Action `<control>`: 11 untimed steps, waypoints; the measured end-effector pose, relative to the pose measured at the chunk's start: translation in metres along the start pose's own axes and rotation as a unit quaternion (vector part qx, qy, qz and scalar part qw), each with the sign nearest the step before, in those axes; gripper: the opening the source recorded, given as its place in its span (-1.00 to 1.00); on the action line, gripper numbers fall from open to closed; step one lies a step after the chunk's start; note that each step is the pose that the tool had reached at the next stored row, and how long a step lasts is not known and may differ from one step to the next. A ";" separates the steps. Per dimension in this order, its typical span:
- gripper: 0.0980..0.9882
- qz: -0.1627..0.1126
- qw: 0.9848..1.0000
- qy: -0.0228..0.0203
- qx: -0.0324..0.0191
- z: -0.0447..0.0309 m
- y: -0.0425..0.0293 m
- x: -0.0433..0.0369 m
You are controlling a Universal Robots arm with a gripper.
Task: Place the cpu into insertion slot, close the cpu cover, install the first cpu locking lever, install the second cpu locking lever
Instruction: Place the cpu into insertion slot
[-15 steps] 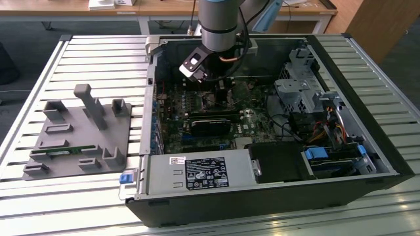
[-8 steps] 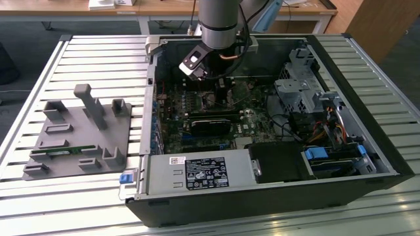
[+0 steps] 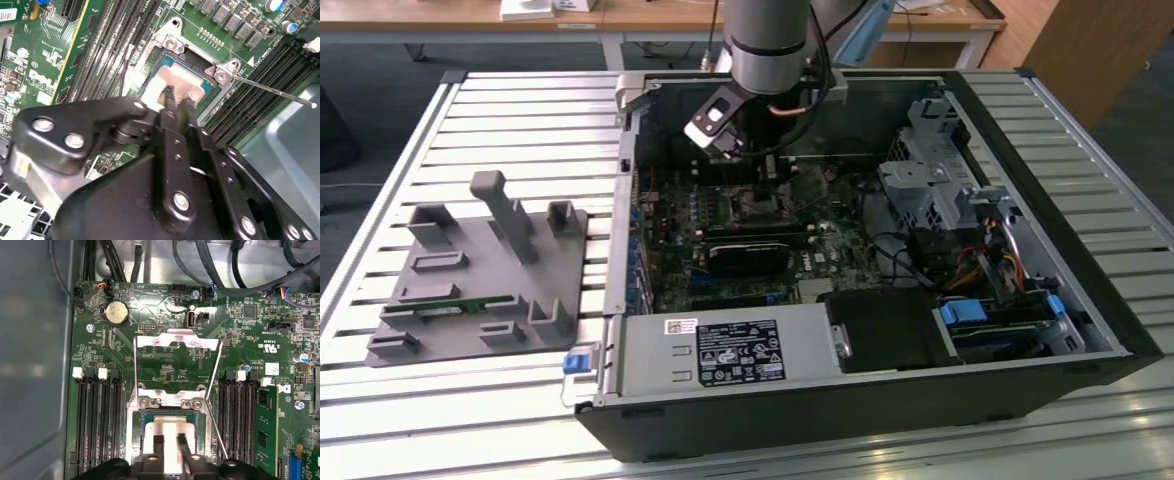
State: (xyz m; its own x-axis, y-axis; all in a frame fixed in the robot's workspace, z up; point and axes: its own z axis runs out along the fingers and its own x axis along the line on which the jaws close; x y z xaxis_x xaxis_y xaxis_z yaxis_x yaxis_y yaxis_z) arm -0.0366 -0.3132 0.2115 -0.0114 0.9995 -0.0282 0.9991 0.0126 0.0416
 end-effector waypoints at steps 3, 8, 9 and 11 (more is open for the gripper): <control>-0.95 0.000 1.000 0.001 0.001 -0.0005 0.0003 -0.0007; -0.98 0.000 1.000 0.002 0.002 -0.0041 0.0006 -0.0009; -0.98 0.000 1.000 0.002 0.002 -0.0051 0.0006 -0.0009; -0.98 0.000 1.000 0.002 0.003 -0.0076 0.0007 -0.0010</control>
State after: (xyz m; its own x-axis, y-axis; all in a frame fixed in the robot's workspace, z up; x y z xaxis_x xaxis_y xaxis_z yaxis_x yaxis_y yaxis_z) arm -0.0362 -0.3139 0.2191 -0.0114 0.9996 -0.0246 0.9993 0.0123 0.0364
